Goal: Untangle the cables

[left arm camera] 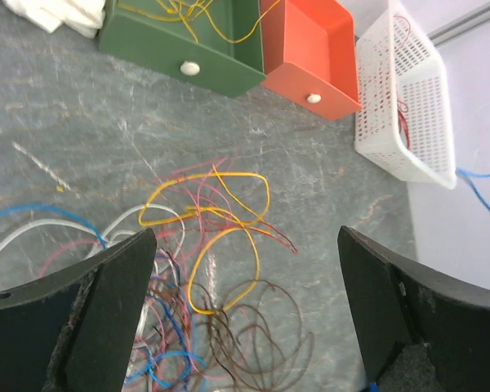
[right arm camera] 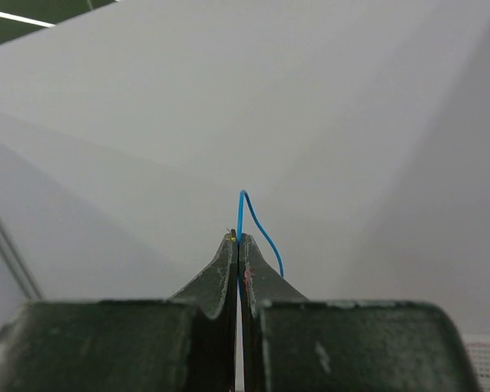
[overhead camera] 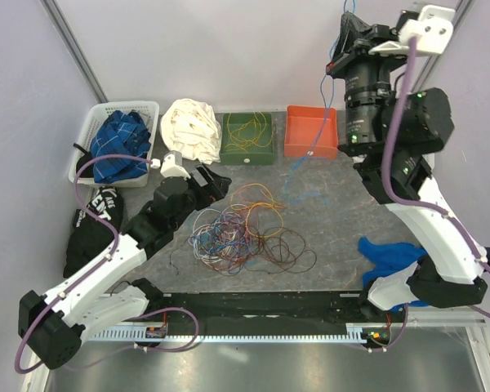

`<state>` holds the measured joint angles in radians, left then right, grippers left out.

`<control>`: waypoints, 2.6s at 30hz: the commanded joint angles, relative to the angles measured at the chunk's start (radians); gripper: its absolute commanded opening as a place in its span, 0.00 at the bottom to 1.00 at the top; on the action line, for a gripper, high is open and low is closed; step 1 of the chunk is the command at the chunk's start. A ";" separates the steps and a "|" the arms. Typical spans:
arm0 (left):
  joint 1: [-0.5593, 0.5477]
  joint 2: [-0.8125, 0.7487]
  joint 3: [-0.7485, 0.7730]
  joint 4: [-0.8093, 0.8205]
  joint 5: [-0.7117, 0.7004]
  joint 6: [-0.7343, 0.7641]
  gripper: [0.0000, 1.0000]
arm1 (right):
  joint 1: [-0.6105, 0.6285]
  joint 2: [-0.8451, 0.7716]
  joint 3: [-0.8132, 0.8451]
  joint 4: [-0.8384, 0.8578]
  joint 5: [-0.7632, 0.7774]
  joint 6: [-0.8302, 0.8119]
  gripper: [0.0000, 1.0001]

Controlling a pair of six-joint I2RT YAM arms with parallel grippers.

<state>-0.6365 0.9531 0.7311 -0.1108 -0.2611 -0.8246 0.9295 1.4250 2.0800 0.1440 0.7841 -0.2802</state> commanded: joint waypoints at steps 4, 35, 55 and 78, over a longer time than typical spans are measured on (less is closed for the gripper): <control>0.001 -0.095 -0.028 -0.158 0.048 -0.177 0.99 | -0.178 0.067 0.002 -0.142 0.012 0.125 0.00; 0.001 -0.248 -0.162 -0.207 0.125 -0.154 0.99 | -0.566 0.627 0.276 0.065 -0.054 0.318 0.00; 0.001 -0.183 -0.177 -0.196 0.160 -0.197 0.97 | -0.632 0.700 0.279 0.180 -0.075 0.386 0.00; 0.001 -0.212 -0.213 -0.179 0.210 -0.202 0.97 | -0.659 0.703 -0.008 -0.312 -0.311 0.553 0.00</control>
<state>-0.6361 0.7689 0.5282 -0.3122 -0.0738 -0.9928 0.2913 2.1273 2.0449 0.0048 0.5877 0.1955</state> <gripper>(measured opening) 0.971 0.007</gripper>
